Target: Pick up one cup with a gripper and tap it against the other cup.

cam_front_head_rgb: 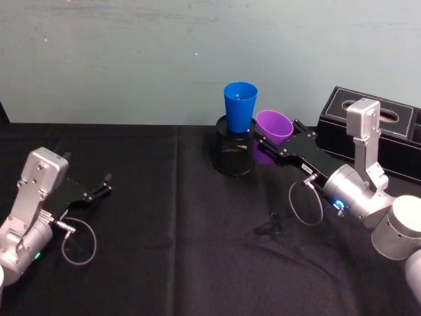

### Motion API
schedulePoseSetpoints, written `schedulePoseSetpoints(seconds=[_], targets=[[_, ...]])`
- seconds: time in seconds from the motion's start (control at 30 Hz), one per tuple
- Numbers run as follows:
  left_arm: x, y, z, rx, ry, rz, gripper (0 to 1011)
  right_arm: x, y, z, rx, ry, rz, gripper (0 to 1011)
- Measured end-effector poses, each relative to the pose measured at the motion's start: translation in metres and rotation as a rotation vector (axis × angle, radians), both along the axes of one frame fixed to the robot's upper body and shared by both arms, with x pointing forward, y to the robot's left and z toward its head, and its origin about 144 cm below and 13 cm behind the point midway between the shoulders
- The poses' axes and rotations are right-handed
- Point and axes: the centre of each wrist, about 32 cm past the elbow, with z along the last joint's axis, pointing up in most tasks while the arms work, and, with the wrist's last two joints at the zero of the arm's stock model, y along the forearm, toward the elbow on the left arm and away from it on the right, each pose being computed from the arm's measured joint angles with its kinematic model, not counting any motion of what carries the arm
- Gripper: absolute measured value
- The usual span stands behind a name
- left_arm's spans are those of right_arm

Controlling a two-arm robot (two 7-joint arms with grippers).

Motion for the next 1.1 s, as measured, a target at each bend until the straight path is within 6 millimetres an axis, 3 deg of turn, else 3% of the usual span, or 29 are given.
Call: schedulePoseSetpoints(seconds=[1.1], targets=[[0.000,0.000,0.000,0.000,0.000,0.000,1011,0.025,0.011,0.012,-0.028,-0.032,0.057,734]])
